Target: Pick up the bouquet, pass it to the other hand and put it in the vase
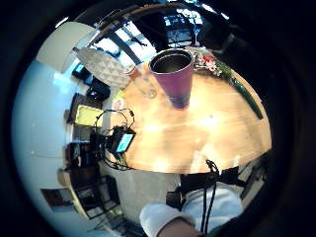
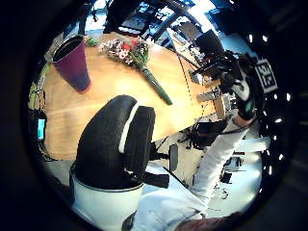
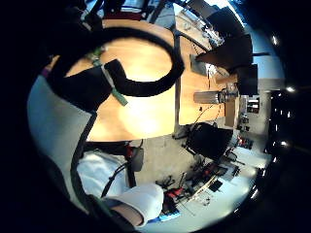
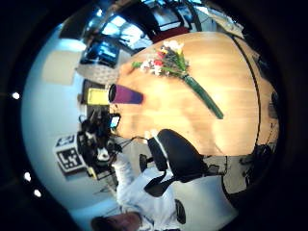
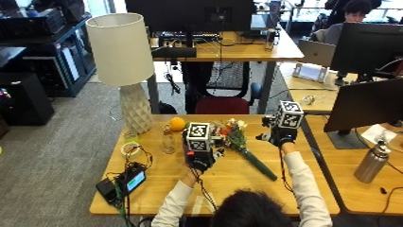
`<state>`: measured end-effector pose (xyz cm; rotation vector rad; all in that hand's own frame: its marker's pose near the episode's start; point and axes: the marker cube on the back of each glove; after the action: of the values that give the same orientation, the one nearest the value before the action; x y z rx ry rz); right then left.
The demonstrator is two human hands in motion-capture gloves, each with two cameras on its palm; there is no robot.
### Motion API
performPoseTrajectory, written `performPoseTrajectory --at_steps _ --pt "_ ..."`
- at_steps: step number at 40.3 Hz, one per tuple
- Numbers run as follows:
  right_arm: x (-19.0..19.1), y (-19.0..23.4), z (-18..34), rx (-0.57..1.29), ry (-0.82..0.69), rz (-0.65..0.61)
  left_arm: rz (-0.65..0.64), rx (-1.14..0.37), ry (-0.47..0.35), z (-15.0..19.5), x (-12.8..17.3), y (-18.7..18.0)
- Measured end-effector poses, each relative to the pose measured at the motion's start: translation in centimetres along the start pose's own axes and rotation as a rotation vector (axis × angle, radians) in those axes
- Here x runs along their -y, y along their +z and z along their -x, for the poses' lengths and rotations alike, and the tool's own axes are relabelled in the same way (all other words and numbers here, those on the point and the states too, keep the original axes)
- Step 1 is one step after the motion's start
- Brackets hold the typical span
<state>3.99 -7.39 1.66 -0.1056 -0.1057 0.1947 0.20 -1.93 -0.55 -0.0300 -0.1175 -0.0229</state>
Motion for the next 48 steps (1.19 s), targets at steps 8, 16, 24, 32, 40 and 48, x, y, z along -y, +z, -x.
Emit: performPoseTrajectory --at_steps 8,16,24,32,40,48 --pt "4.3 6.3 -2.5 0.045 0.072 0.053 -0.002 -0.010 0.022 -0.4 -0.3 0.2" --pt "-0.9 11.1 -1.3 0.072 0.153 0.294 0.010 -0.005 0.025 -0.2 -0.6 0.8" --pt "-0.8 18.4 -1.9 0.077 0.192 0.381 0.017 -0.020 0.030 0.2 -0.1 1.8" --pt "-1.2 21.6 -1.4 0.027 0.098 0.417 0.033 -0.017 0.013 0.7 -0.3 2.1" --pt "-1.0 22.0 -1.0 -0.019 0.099 0.324 0.043 -0.024 0.008 0.9 0.1 2.7" --pt "1.8 21.2 -1.7 -0.205 0.170 0.070 0.071 -0.038 0.003 1.1 0.6 3.0"
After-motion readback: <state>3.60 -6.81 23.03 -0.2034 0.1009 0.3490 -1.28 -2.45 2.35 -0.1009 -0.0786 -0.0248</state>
